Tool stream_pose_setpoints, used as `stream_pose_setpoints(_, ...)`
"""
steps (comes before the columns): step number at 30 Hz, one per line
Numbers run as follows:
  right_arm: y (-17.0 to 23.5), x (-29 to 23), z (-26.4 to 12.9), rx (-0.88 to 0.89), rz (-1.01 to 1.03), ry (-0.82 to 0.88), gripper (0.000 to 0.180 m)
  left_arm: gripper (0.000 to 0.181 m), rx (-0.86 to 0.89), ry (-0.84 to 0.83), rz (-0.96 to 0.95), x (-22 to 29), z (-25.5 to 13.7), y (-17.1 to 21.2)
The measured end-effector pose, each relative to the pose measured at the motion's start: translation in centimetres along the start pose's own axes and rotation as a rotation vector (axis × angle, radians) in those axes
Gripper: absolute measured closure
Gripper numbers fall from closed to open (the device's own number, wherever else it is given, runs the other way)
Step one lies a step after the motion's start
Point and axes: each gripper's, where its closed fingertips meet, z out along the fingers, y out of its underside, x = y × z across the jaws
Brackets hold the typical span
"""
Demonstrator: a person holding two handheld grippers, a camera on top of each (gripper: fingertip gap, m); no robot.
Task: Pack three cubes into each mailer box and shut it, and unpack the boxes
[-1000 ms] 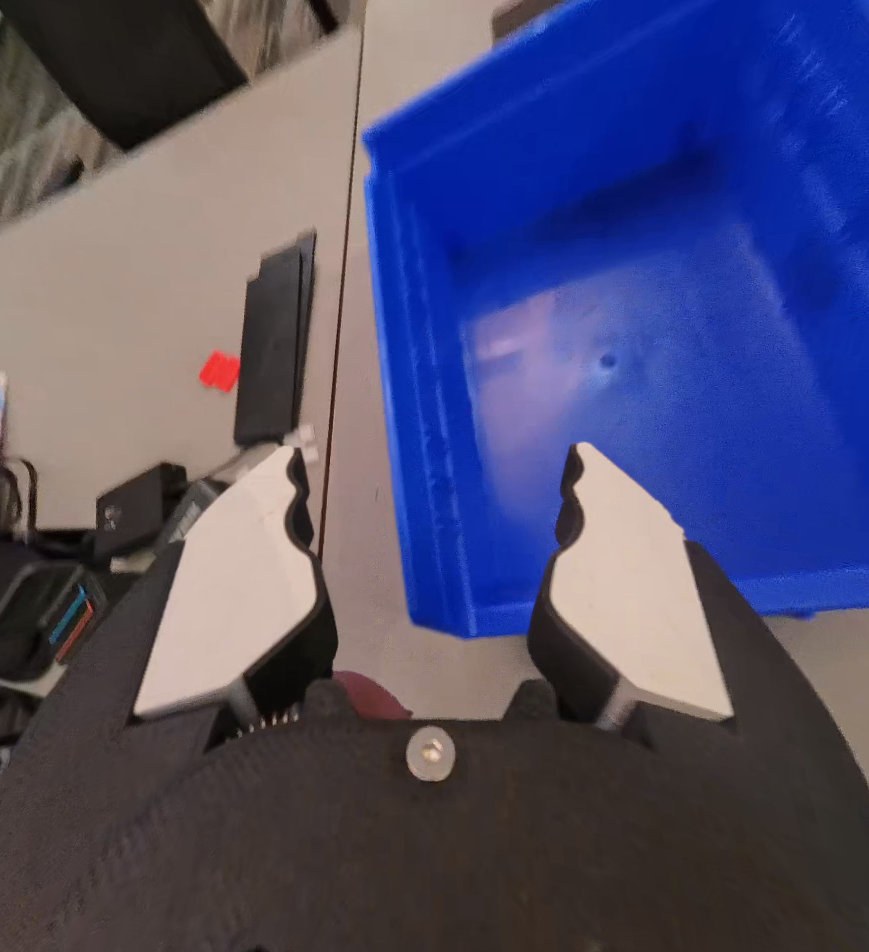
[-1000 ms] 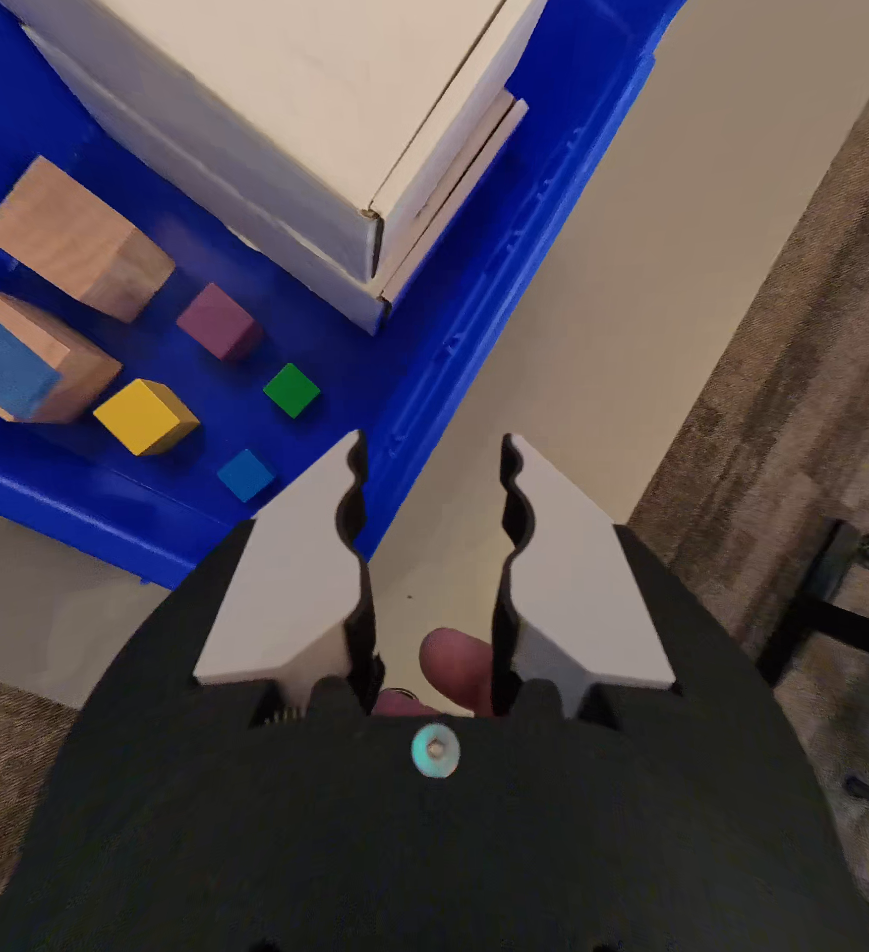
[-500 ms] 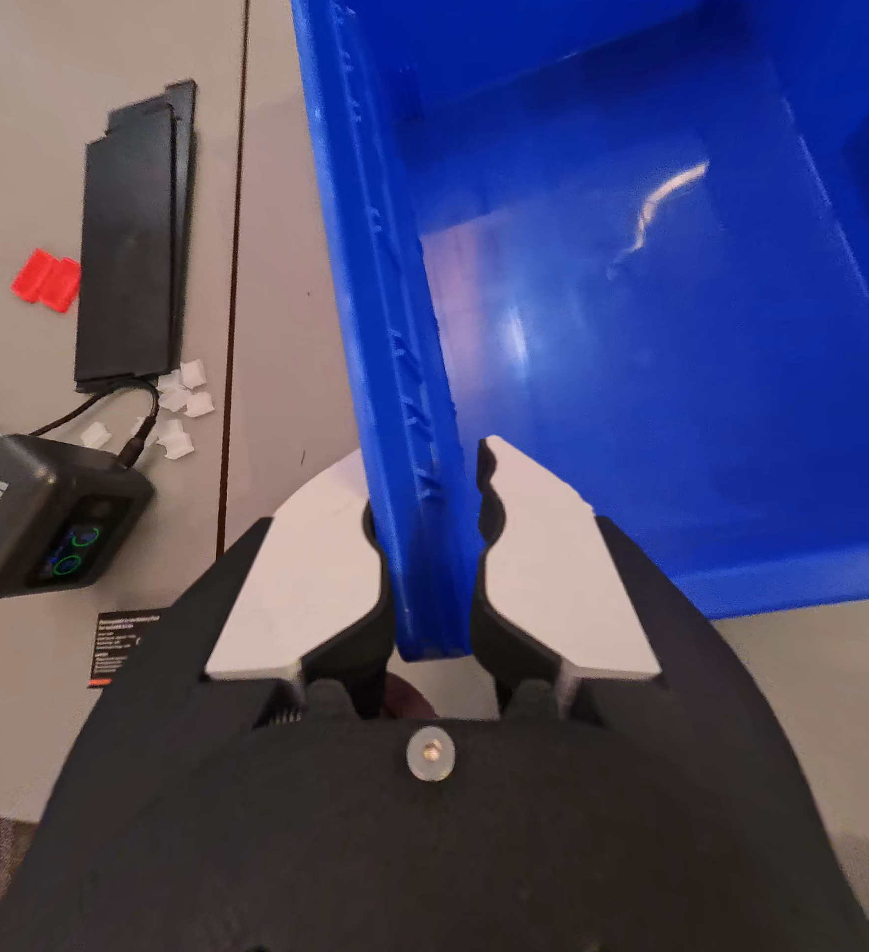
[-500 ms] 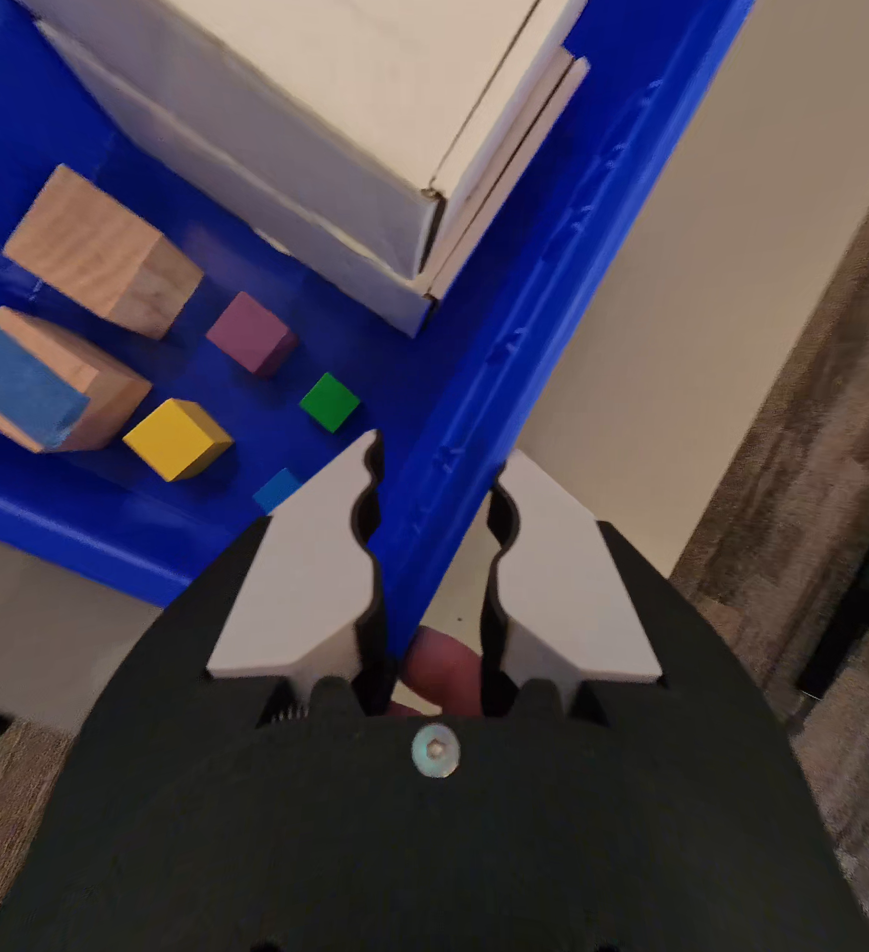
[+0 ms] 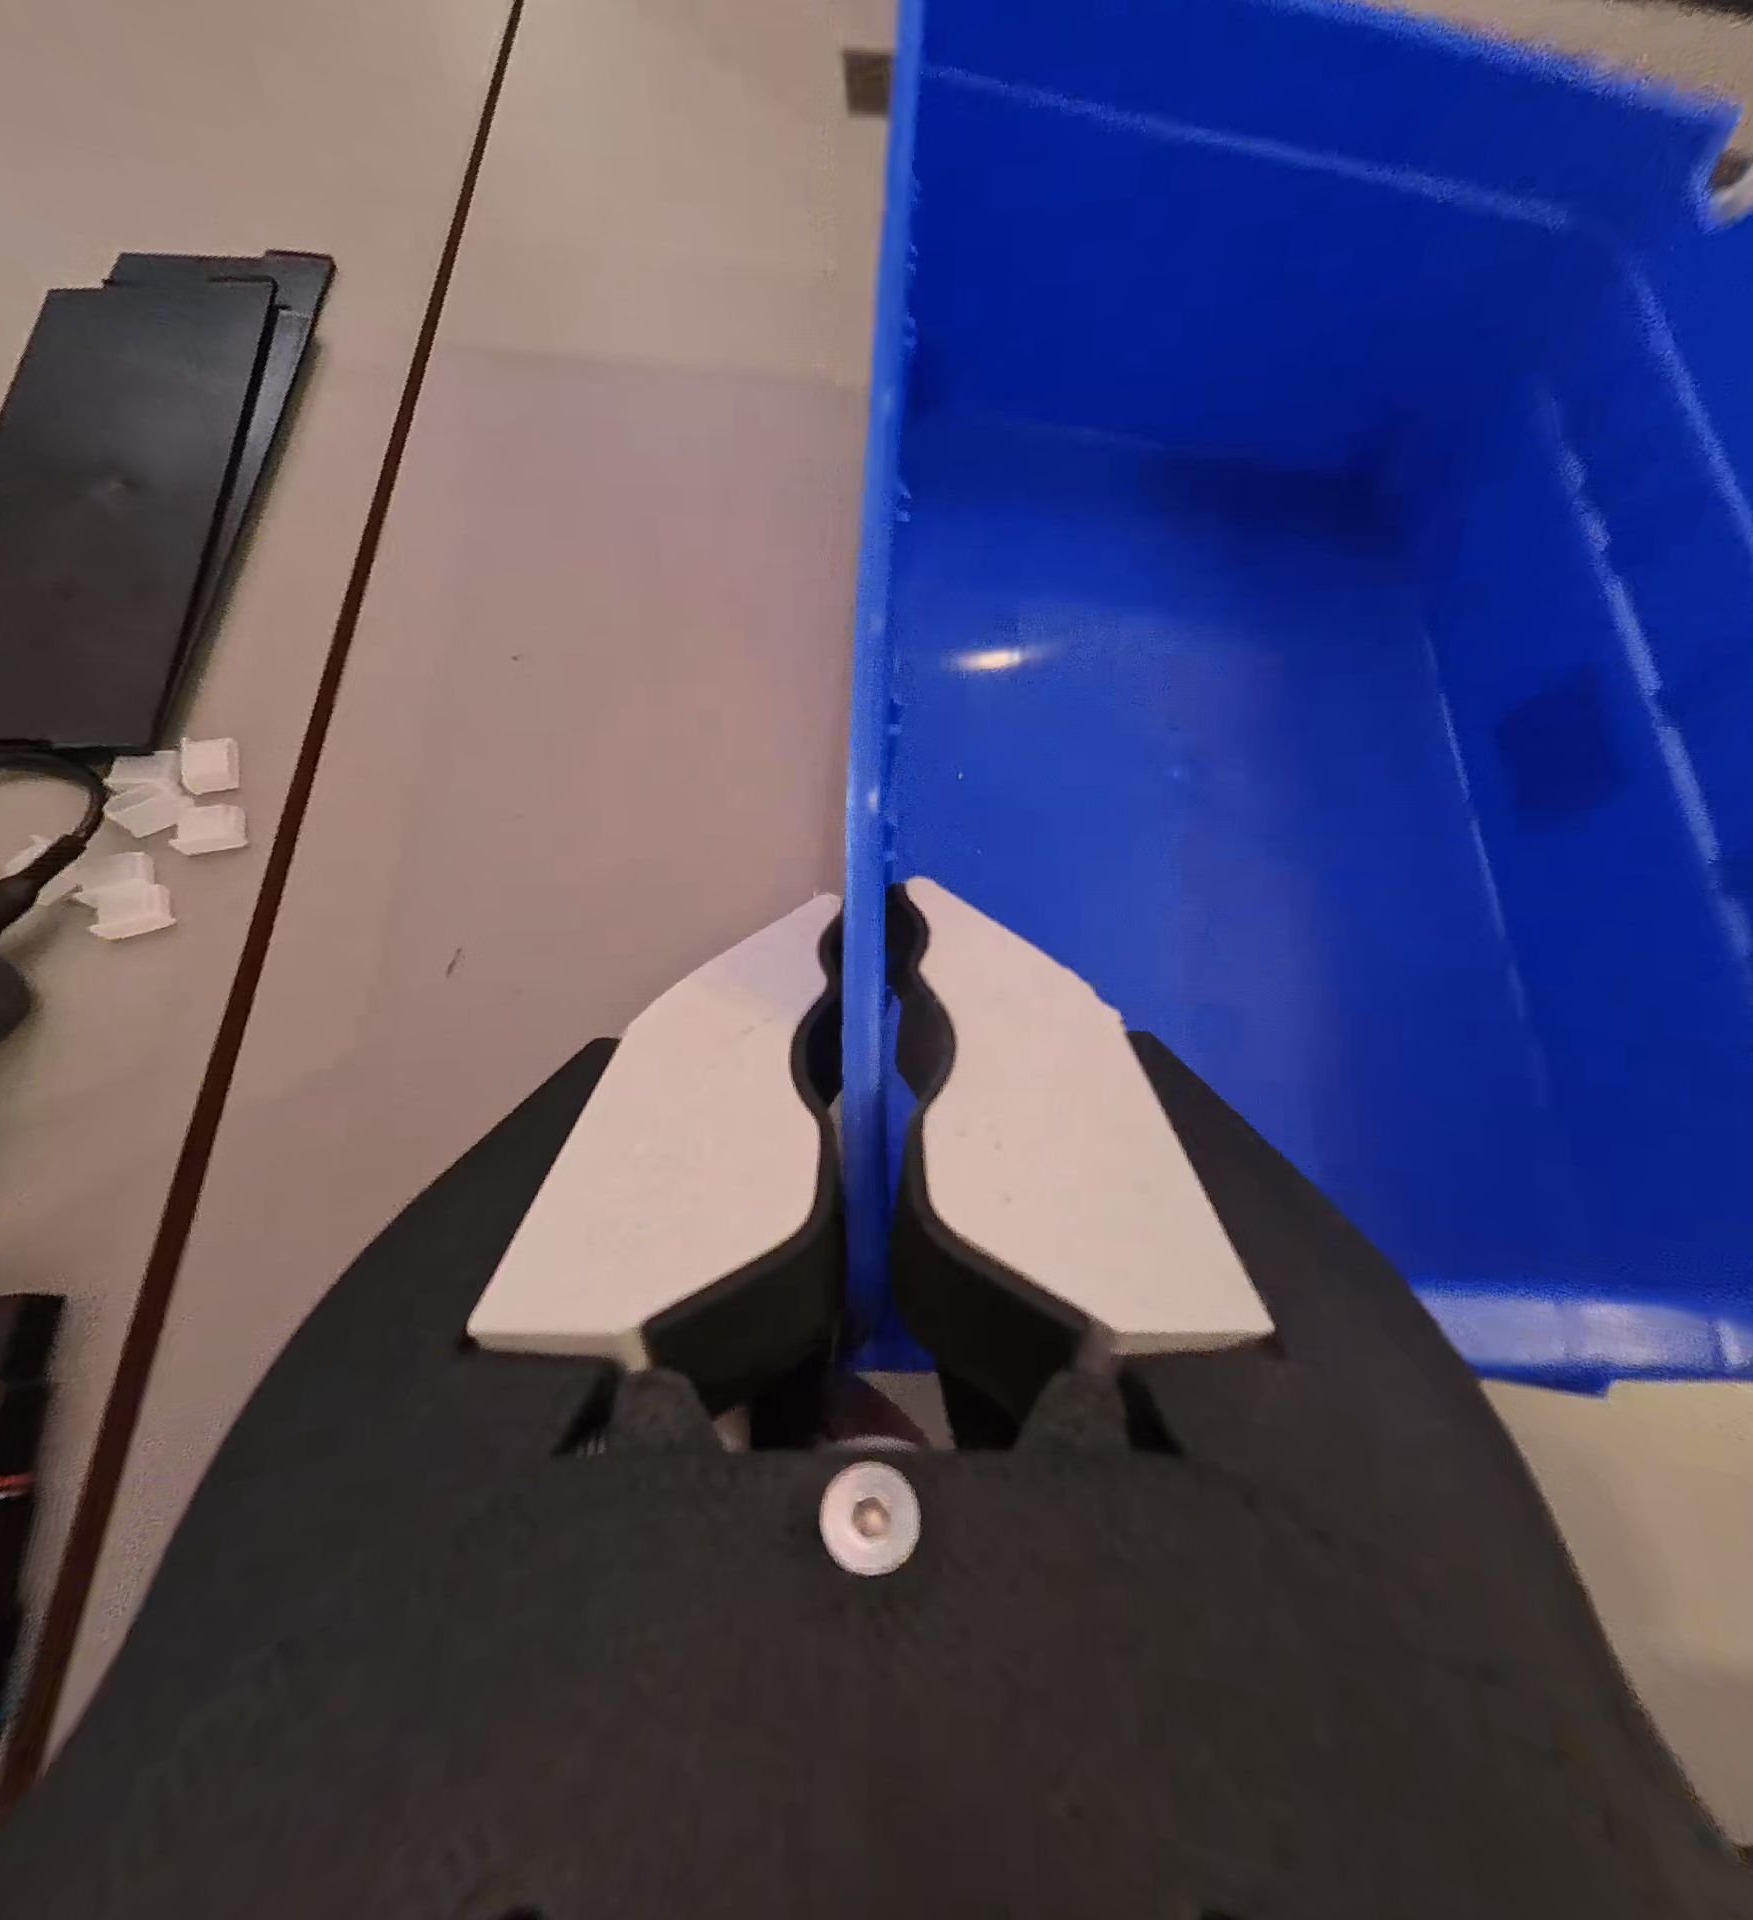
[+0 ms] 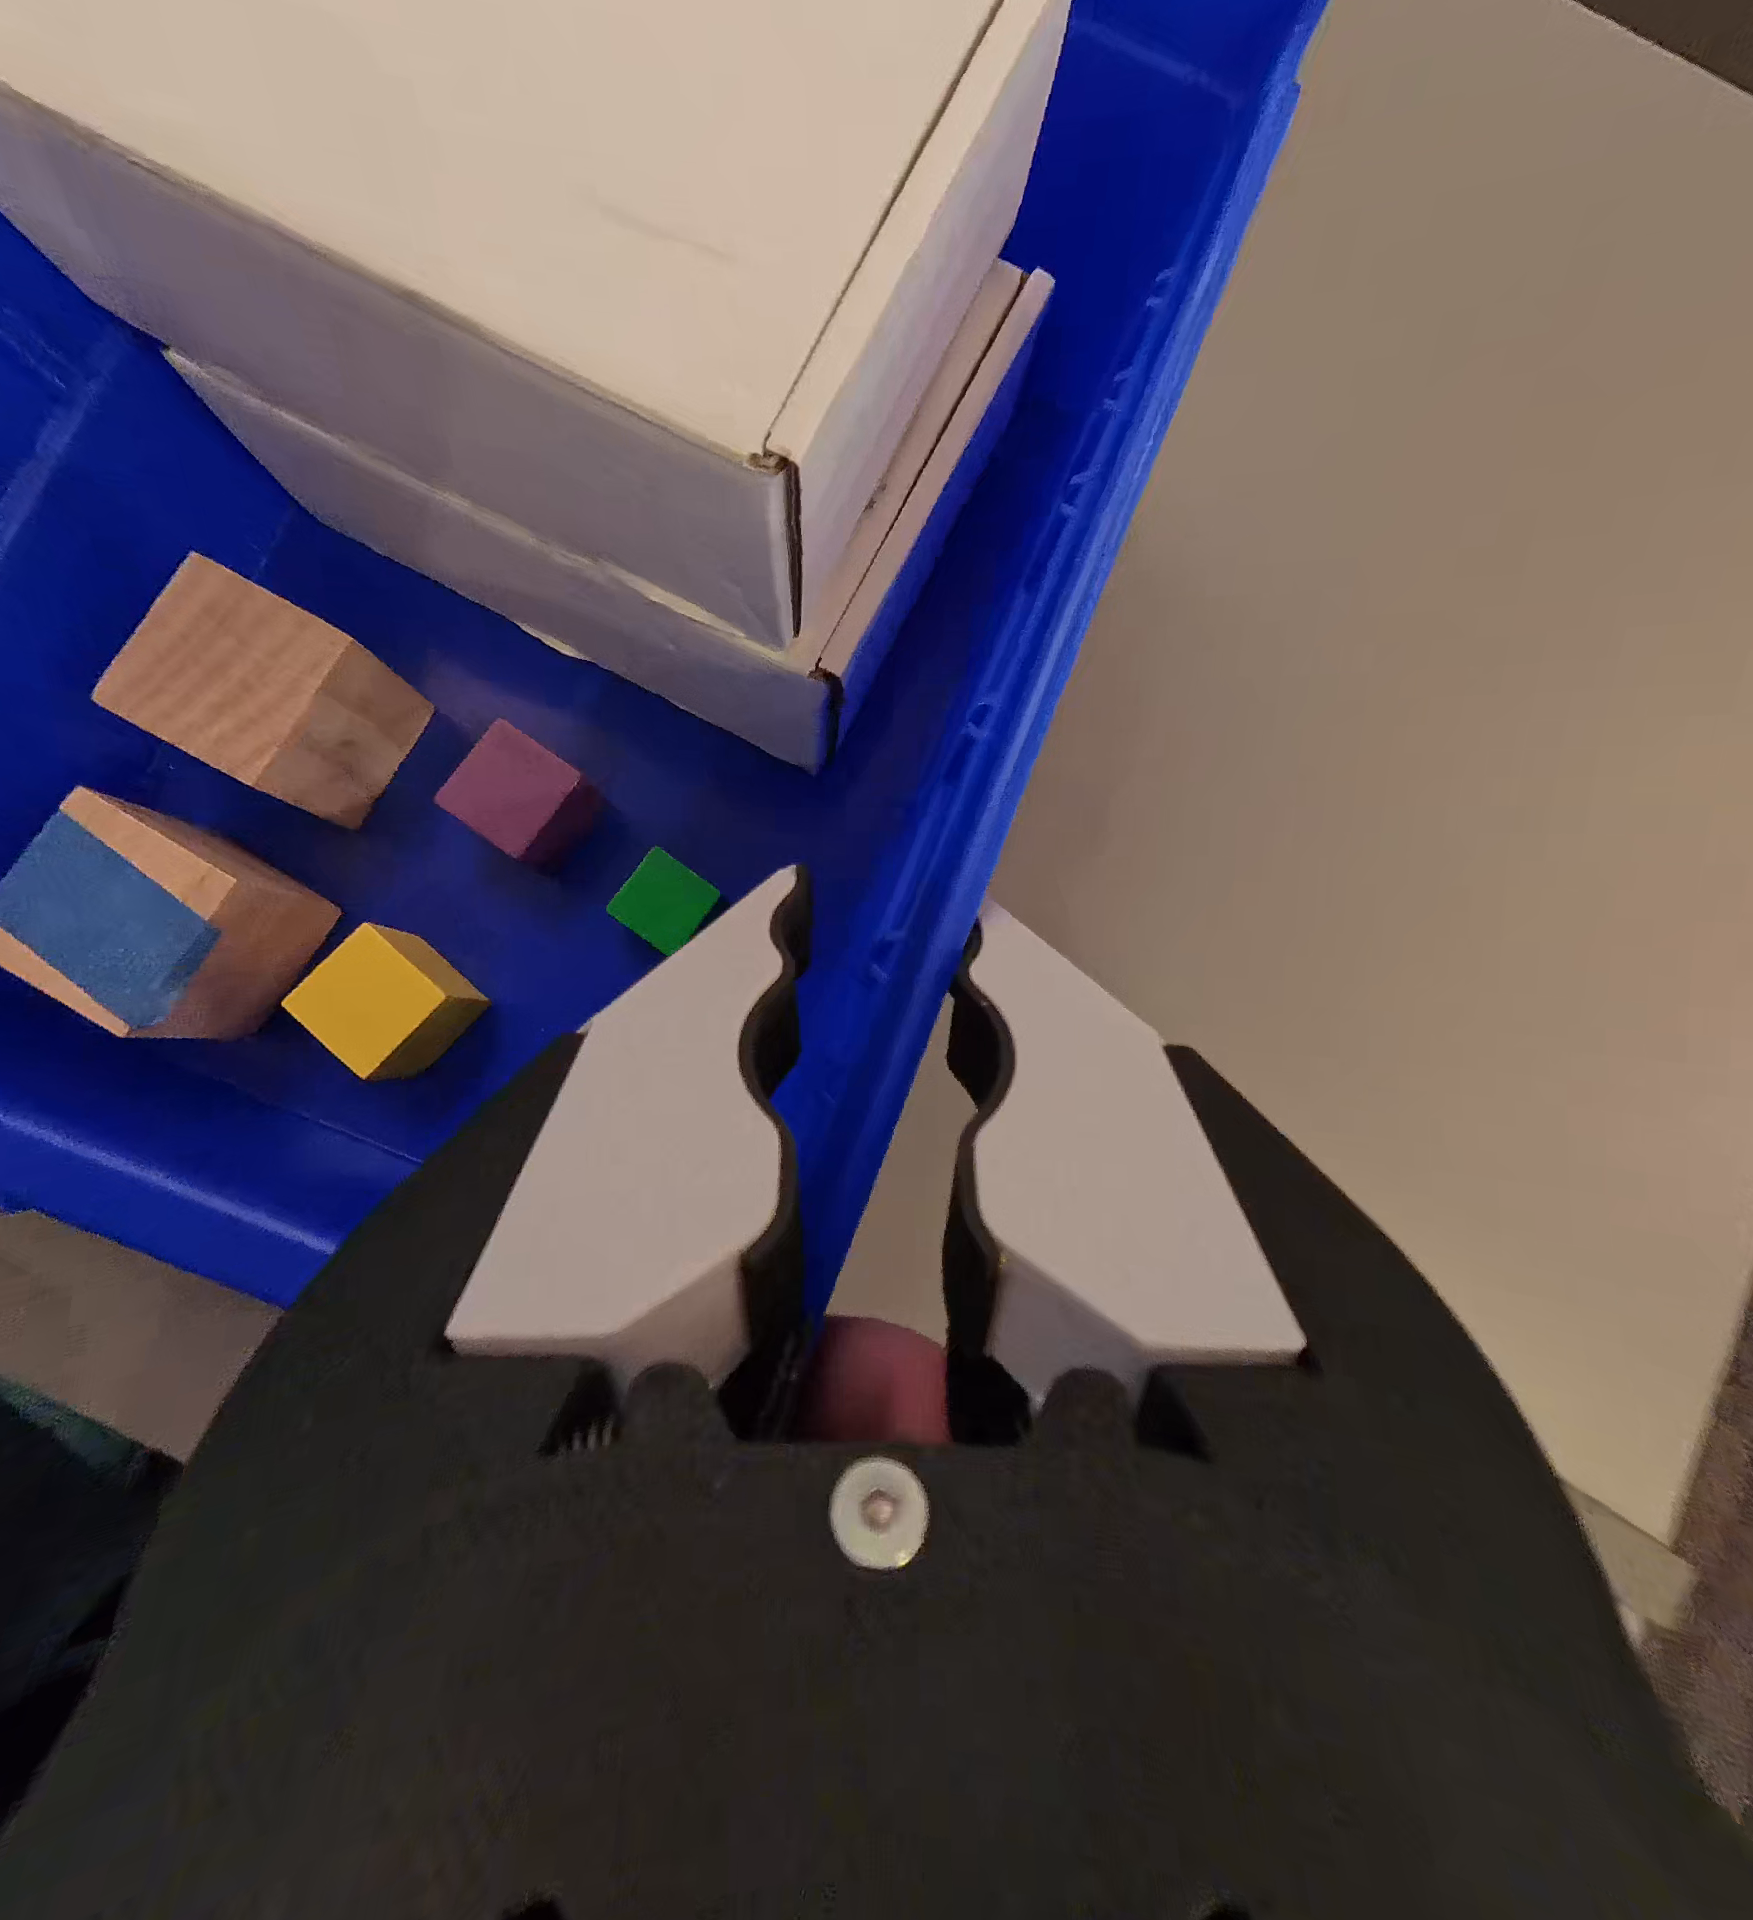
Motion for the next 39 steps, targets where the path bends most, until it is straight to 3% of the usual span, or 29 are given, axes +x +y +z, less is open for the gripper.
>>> stream_pose_setpoints(13, -5.3, -14.5, 2.4, 0.138, 0.101, -0.193, 0.143, 0.176, 0.186, 0.003, 0.002, 0.3, -4.1, -2.0)
stream_pose_setpoints(20, -9.6, -22.2, 4.4, 0.216, 0.186, -0.342, 0.123, 0.176, 0.332, 0.014, -0.090, -0.6, -7.5, -4.3)
stream_pose_setpoints(26, -13.8, -28.2, 7.1, 0.249, 0.190, -0.407, 0.117, 0.176, 0.437, 0.022, -0.146, -0.5, -10.8, -6.4)
stream_pose_setpoints(39, -22.9, -42.9, 12.4, 0.296, 0.203, -0.597, 0.097, 0.176, 0.526, 0.021, -0.157, -0.3, -14.1, -7.8)
